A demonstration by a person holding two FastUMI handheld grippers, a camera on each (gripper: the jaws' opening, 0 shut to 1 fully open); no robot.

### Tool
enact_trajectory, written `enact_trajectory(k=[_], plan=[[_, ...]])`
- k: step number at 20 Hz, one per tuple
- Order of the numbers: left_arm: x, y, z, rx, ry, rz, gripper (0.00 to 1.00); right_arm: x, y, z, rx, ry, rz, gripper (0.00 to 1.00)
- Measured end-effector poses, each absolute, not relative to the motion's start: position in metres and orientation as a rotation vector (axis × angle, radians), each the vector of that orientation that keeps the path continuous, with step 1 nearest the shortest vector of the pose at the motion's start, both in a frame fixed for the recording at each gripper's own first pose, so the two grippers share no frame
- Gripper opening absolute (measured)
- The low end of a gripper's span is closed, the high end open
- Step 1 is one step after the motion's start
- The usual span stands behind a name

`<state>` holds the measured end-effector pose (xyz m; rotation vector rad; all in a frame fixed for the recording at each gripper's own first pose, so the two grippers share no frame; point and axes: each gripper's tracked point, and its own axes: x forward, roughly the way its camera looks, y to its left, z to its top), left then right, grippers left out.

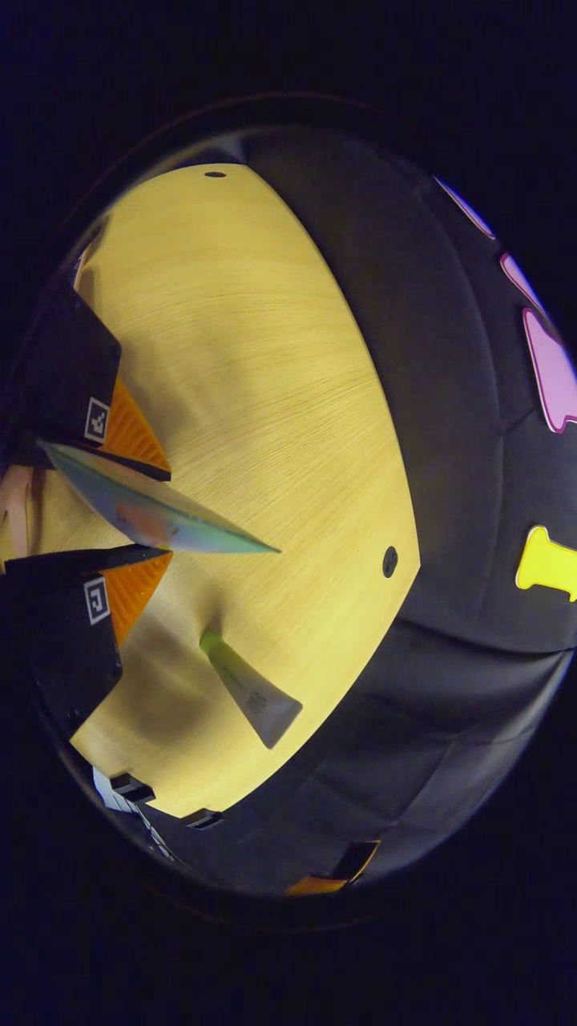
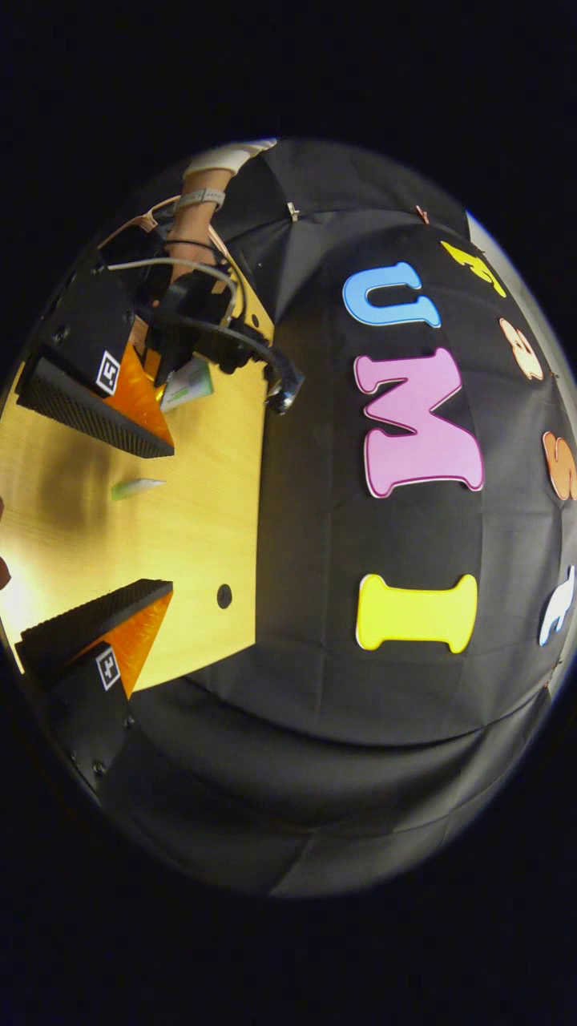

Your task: First open the suitcase, pack the skin care products into it, and then close the suitcase.

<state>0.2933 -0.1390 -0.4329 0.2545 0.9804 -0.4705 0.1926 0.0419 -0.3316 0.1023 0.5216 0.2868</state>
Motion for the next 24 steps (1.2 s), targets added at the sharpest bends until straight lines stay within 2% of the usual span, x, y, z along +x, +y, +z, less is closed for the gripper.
enact_trajectory(k=[1,5,8,10,11,12,15,16,18,19,20,21,24], plan=[[0.291,-0.138,-0.419,0.257,0.955,-0.471,0.49,0.194,0.049,-0.341,0.106,0.54,0.303,0.97],[0.268,-0.119,-0.346,0.177,0.874,-0.454,0.46,0.2,0.078,-0.387,0.09,0.604,0.363,0.97],[0.233,-0.083,-0.303,0.175,0.842,-0.394,0.48,0.21,0.088,-0.437,0.061,0.686,0.373,0.98],[0.201,-0.053,-0.278,0.188,0.838,-0.347,0.46,0.218,0.093,-0.463,0.059,0.733,0.369,0.98],[0.186,-0.038,-0.268,0.189,0.843,-0.321,0.48,0.223,0.096,-0.475,0.063,0.754,0.366,0.98],[0.172,-0.026,-0.263,0.186,0.862,-0.285,0.45,0.226,0.102,-0.488,0.068,0.776,0.365,0.98],[0.128,0.012,-0.27,0.141,0.922,-0.168,0.45,0.23,0.121,-0.524,0.093,0.856,0.389,0.98],[0.114,0.023,-0.273,0.113,0.949,-0.129,0.43,0.228,0.118,-0.536,0.079,0.885,0.368,0.74],[0.085,0.041,-0.284,0.07,1.032,-0.094,0.48,0.23,0.124,-0.525,0.123,0.887,0.368,0.28],[0.075,0.054,-0.29,0.075,1.08,-0.079,0.48,0.228,0.125,-0.521,0.119,0.881,0.368,0.31],[0.068,0.067,-0.299,0.094,1.127,-0.067,0.46,0.224,0.127,-0.513,0.106,0.874,0.379,0.24],[0.062,0.079,-0.306,0.116,1.18,-0.059,0.46,0.218,0.127,-0.504,0.089,0.868,0.394,0.3],[0.049,0.09,-0.314,0.138,1.282,-0.103,0.43,0.192,0.134,-0.463,0.089,0.83,0.454,0.3]])
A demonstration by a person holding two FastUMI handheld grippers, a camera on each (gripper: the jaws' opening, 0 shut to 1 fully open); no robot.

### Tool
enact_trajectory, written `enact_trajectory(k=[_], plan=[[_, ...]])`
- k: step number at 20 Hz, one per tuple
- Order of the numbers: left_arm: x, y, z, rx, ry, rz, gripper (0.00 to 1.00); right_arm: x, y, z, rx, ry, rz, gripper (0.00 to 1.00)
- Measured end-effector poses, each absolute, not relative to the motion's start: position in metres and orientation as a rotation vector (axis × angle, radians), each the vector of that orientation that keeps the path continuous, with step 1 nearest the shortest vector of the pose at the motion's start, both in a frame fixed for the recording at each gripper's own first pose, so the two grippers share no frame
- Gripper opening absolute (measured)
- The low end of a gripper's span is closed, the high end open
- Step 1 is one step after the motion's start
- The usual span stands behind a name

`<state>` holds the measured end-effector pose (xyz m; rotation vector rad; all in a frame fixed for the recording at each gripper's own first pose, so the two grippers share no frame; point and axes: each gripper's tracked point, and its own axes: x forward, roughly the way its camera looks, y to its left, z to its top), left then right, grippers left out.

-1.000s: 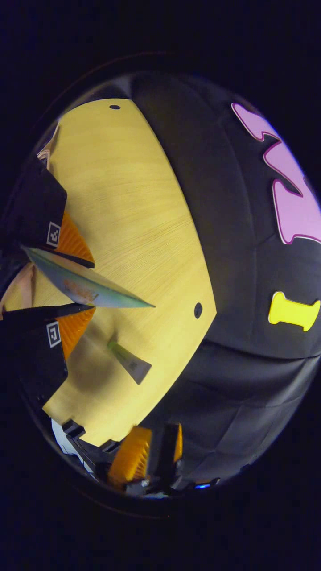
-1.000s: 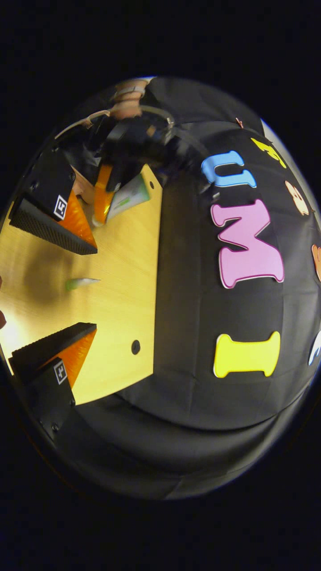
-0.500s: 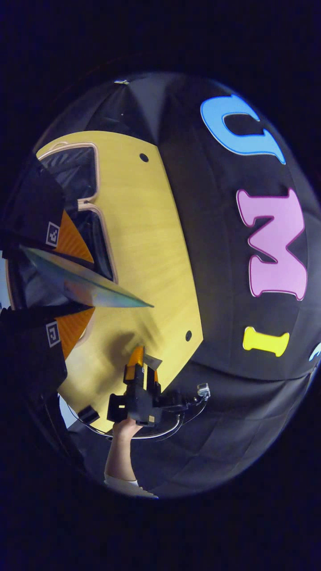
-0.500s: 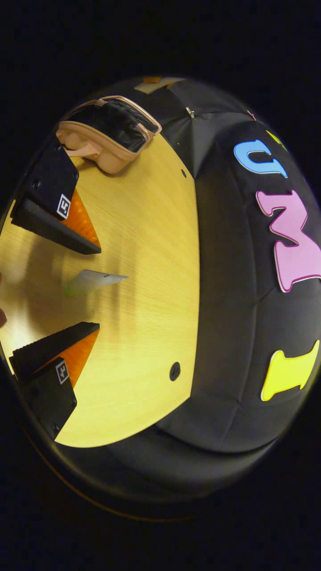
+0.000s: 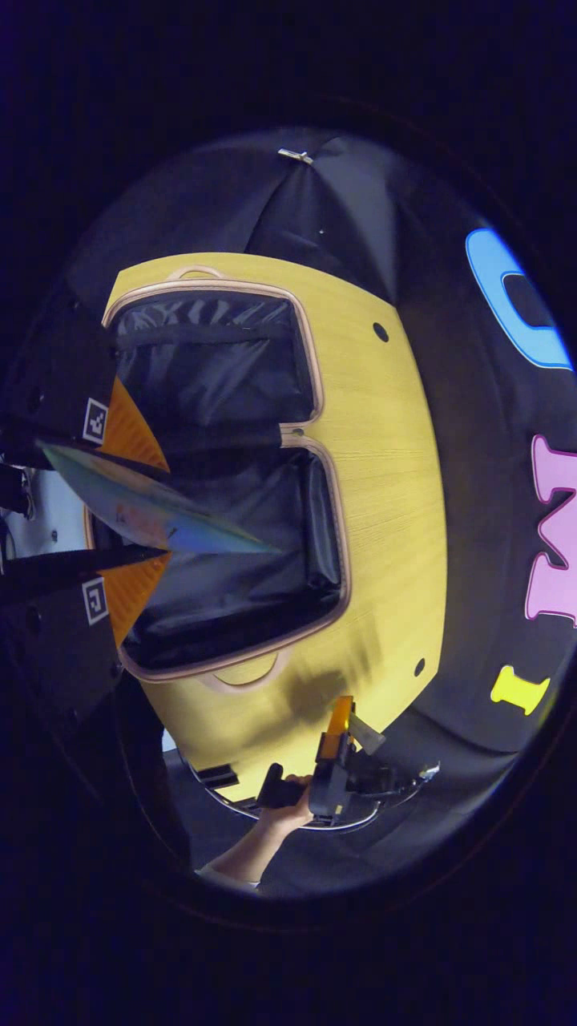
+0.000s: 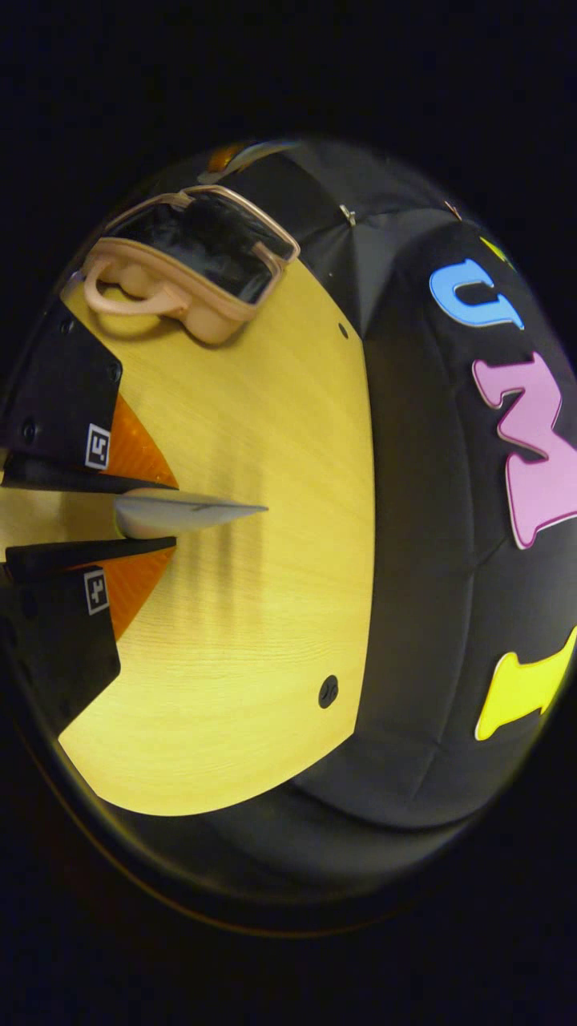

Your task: First open the suitcase, pack the skin care products into it, and then close the suitcase.

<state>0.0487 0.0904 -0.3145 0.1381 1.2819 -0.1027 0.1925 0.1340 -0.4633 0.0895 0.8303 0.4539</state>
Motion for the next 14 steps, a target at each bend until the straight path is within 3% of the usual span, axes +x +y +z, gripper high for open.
enact_trajectory(k=[1,5,6,7,8,10,11,12,13,14], plan=[[0.048,0.091,-0.318,0.144,1.308,-0.126,0.48,0.185,0.139,-0.447,0.098,0.807,0.472,0.3],[0.044,0.097,-0.359,0.176,1.505,-0.125,0.46,0.147,0.164,-0.386,0.198,0.769,0.522,0.3],[0.04,0.1,-0.373,0.171,1.563,-0.117,0.46,0.137,0.172,-0.372,0.227,0.764,0.534,0.22],[0.039,0.1,-0.386,0.162,1.611,-0.104,0.46,0.129,0.178,-0.36,0.24,0.751,0.541,0.29],[0.038,0.1,-0.398,0.149,1.65,-0.09,0.46,0.12,0.183,-0.35,0.253,0.744,0.548,0.29],[0.04,0.097,-0.431,0.162,1.679,-0.074,0.43,0.098,0.196,-0.342,0.262,0.757,0.576,0.29],[0.038,0.097,-0.447,0.175,1.696,-0.066,0.49,0.087,0.2,-0.341,0.25,0.768,0.584,0.22],[0.031,0.095,-0.458,0.164,1.715,-0.042,0.46,0.077,0.204,-0.344,0.234,0.786,0.59,0.3],[0.033,0.092,-0.464,0.154,1.708,-0.018,0.47,0.067,0.209,-0.344,0.224,0.802,0.592,0.22],[0.032,0.09,-0.464,0.15,1.691,-0.016,0.5,0.058,0.217,-0.34,0.226,0.807,0.595,0.3]])
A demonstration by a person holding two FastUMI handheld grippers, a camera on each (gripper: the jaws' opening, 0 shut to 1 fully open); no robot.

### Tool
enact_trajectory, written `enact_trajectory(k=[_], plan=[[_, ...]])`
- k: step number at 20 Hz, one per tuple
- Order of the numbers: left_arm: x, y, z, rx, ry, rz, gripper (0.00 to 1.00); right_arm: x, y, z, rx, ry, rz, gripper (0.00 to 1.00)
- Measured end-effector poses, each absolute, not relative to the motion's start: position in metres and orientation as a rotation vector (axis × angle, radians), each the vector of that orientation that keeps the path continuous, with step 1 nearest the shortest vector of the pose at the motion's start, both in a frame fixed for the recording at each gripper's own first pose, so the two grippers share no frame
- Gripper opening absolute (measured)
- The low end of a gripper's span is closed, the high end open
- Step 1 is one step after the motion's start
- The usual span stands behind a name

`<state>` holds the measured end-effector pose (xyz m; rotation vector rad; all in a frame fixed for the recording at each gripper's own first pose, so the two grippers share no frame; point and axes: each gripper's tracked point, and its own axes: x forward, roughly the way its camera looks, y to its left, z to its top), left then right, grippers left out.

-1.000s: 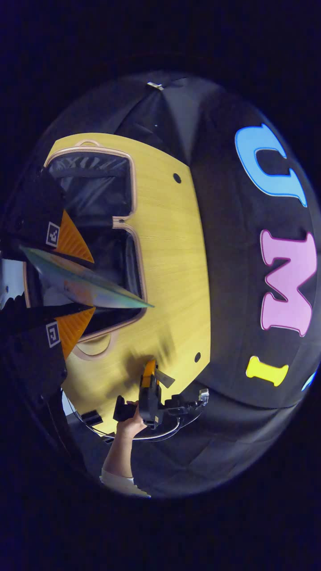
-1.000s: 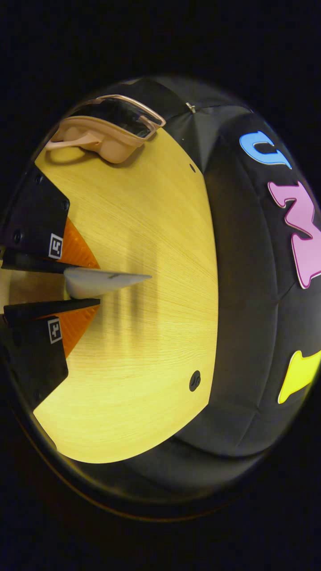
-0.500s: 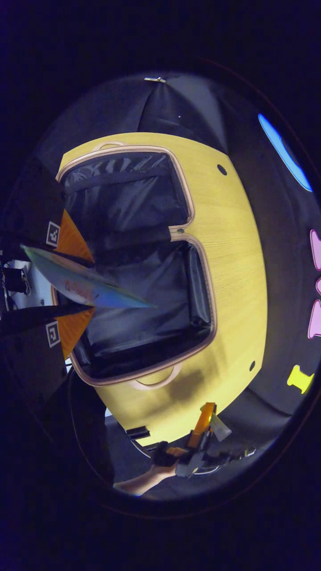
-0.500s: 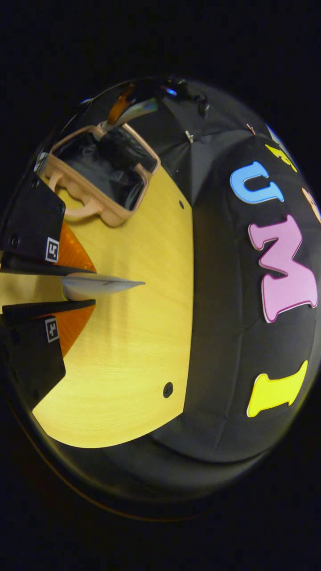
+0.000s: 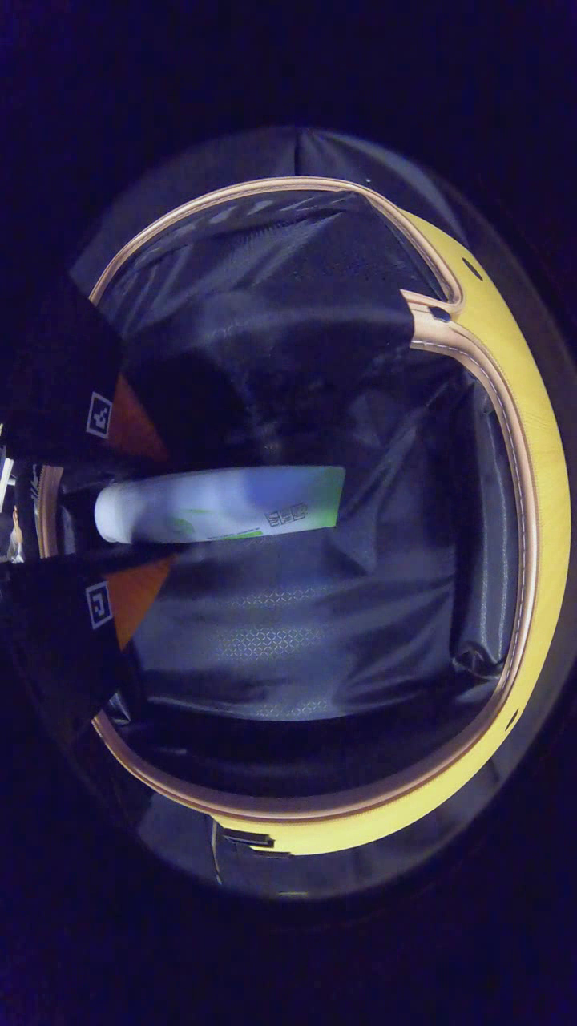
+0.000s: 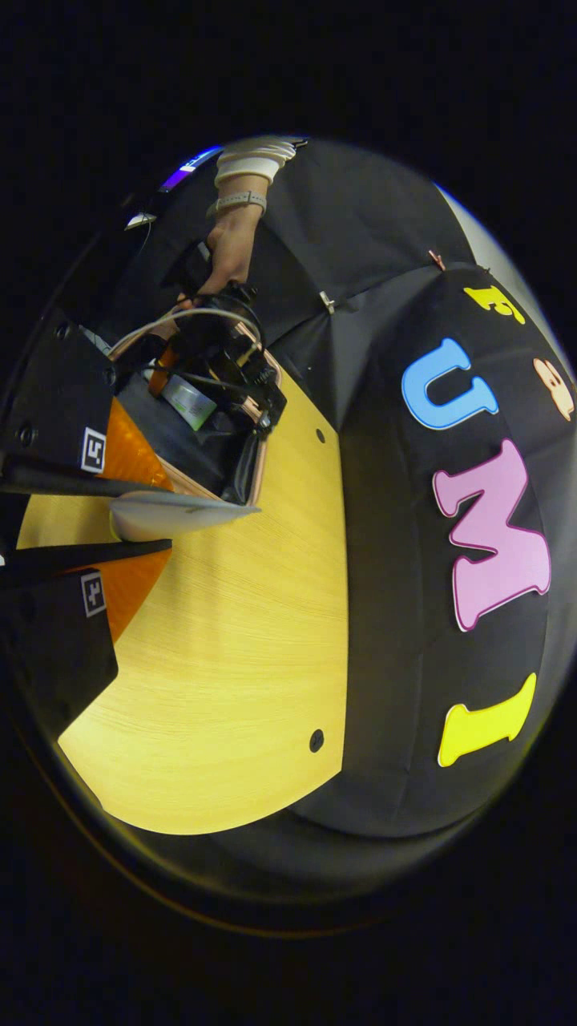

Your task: First open the suitcase, pack the skin care products into it, and then close the suitcase.

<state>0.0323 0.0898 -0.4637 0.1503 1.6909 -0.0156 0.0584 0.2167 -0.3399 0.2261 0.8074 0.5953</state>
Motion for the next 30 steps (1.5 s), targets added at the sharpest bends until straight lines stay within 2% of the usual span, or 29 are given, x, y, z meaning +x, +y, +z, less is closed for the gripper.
enact_trajectory(k=[1,2,3,4,5,6,7,8,10,11,14,17,18,20,21,24,25,26,28,30], plan=[[0.033,0.086,-0.463,0.14,1.666,-0.037,0.55,0.051,0.227,-0.337,0.234,0.81,0.603,0.3],[0.032,0.086,-0.454,0.128,1.649,-0.049,0.52,0.044,0.237,-0.335,0.239,0.818,0.61,0.3],[0.028,0.085,-0.448,0.104,1.634,-0.064,0.54,0.037,0.248,-0.336,0.245,0.835,0.615,0.3],[0.027,0.083,-0.438,0.071,1.599,-0.086,0.65,0.032,0.259,-0.338,0.252,0.856,0.617,0.22],[0.027,0.081,-0.427,0.026,1.548,-0.119,0.69,0.028,0.269,-0.341,0.259,0.88,0.622,0.3],[0.027,0.081,-0.413,-0.013,1.494,-0.142,0.68,0.025,0.282,-0.342,0.264,0.897,0.629,0.3],[0.026,0.085,-0.397,-0.047,1.433,-0.163,0.69,0.023,0.296,-0.344,0.269,0.912,0.639,0.34],[0.024,0.093,-0.383,-0.076,1.373,-0.172,0.67,0.019,0.31,-0.352,0.268,0.943,0.646,0.3],[0.019,0.122,-0.351,-0.112,1.248,-0.163,0.67,0.006,0.339,-0.385,0.267,1.082,0.65,0.29],[0.018,0.144,-0.335,-0.114,1.191,-0.147,0.68,-0.005,0.352,-0.404,0.275,1.19,0.644,0.29],[0.01,0.219,-0.303,-0.11,1.067,-0.049,0.83,-0.017,0.393,-0.45,0.272,1.375,0.572,0.3],[-0.017,0.292,-0.285,-0.151,1.034,0.102,0.86,-0.024,0.401,-0.488,0.193,1.52,0.405,0.3],[-0.022,0.311,-0.276,-0.163,1.031,0.148,0.85,-0.025,0.4,-0.492,0.191,1.54,0.353,0.23],[-0.027,0.34,-0.276,-0.181,1.028,0.226,0.85,-0.016,0.404,-0.487,0.209,1.502,0.316,0.4],[-0.026,0.352,-0.277,-0.198,1.022,0.254,0.85,-0.015,0.409,-0.48,0.231,1.493,0.334,0.36],[-0.01,0.378,-0.285,-0.249,1.004,0.308,0.85,-0.014,0.425,-0.449,0.306,1.394,0.427,0.93],[-0.006,0.384,-0.287,-0.259,1.01,0.312,0.85,-0.012,0.424,-0.432,0.331,1.339,0.452,0.92],[-0.002,0.391,-0.29,-0.261,1.007,0.316,0.85,-0.008,0.42,-0.415,0.356,1.295,0.47,0.99],[0.015,0.403,-0.298,-0.27,1.013,0.311,0.85,0.005,0.403,-0.384,0.398,1.2,0.501,0.98],[0.034,0.409,-0.308,-0.303,1.022,0.289,0.85,0.019,0.375,-0.37,0.412,1.14,0.47,0.98]])
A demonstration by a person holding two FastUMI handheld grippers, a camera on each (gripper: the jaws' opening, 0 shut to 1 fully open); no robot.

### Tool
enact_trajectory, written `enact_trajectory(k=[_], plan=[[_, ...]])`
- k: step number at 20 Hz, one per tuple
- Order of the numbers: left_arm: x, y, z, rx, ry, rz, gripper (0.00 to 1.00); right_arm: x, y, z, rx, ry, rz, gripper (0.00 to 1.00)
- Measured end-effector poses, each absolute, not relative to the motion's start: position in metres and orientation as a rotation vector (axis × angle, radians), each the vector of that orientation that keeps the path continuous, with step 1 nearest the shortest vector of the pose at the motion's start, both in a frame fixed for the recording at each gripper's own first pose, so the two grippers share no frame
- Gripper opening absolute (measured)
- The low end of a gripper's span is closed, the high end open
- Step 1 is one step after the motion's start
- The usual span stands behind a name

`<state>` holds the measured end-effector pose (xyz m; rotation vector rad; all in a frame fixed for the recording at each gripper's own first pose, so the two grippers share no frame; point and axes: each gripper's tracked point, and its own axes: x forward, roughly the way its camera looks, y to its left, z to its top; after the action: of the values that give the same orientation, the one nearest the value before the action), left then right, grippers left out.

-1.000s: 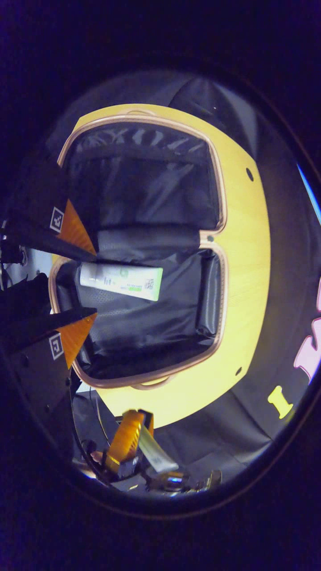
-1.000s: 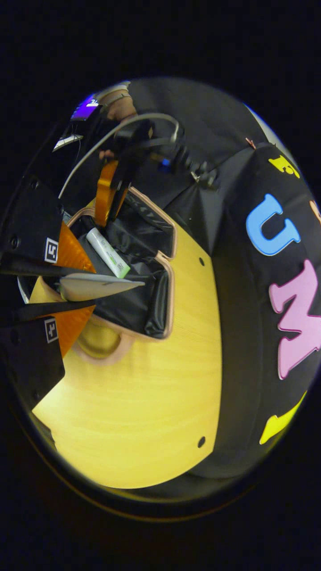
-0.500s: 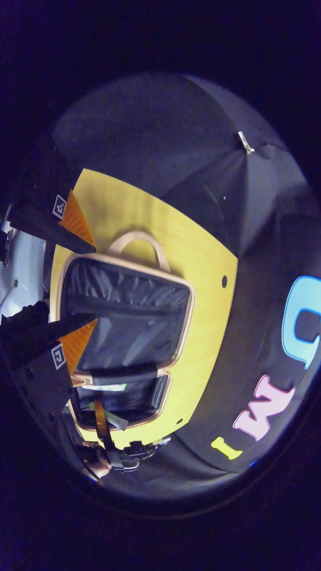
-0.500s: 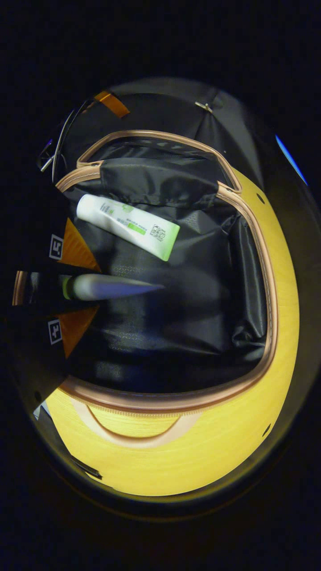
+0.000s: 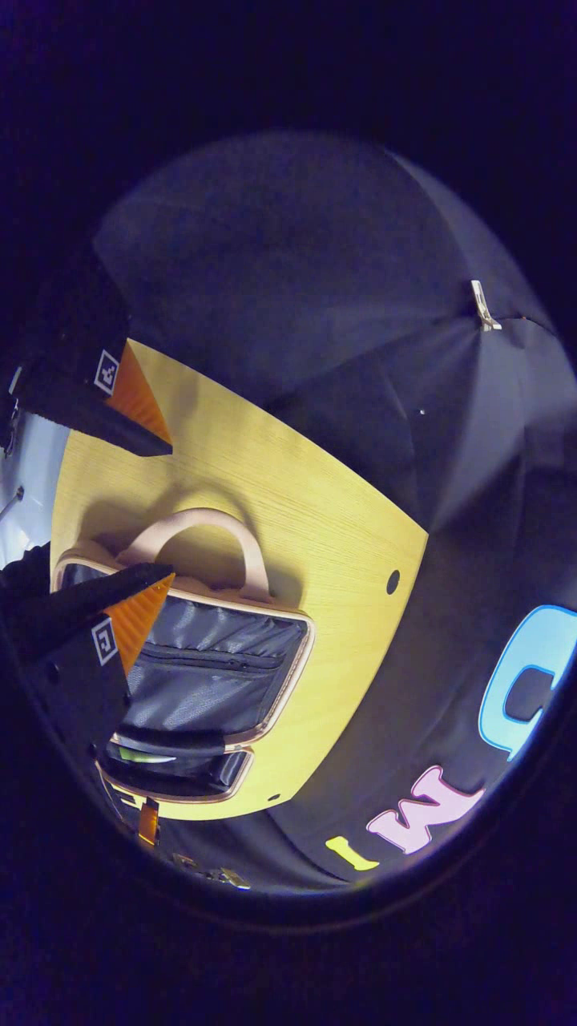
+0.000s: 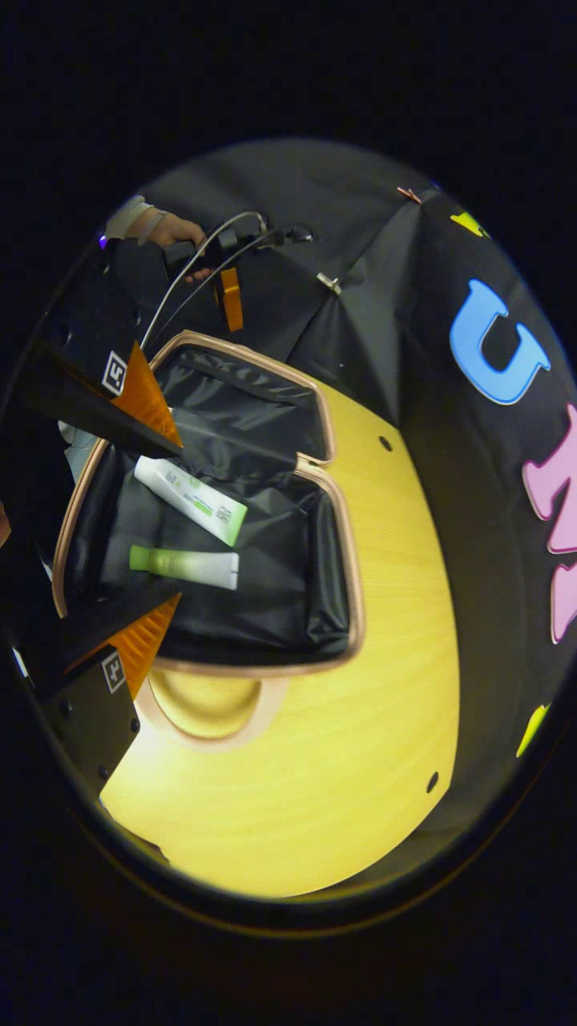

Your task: First open the suitcase, pack the skin care products into it, and then close the suitcase.

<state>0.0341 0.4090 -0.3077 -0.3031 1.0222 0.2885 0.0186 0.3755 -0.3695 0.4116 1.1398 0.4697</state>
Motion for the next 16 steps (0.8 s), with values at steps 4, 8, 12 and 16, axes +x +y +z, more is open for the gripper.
enact_trajectory(k=[4,8,12,16], plan=[[0.059,0.414,-0.346,-0.354,1.118,0.248,0.85,0.03,0.299,-0.322,0.527,1.028,0.323,0.98],[0.06,0.41,-0.38,-0.428,1.209,0.278,0.39,0.001,0.174,-0.302,0.508,0.937,0.087,0.97],[0.068,0.411,-0.375,-0.449,1.157,0.29,0.15,-0.046,0.07,-0.311,0.499,0.912,-0.157,0.97],[0.068,0.394,-0.32,-0.402,1.069,0.222,0.07,-0.04,0.035,-0.299,0.504,0.849,-0.17,0.97]])
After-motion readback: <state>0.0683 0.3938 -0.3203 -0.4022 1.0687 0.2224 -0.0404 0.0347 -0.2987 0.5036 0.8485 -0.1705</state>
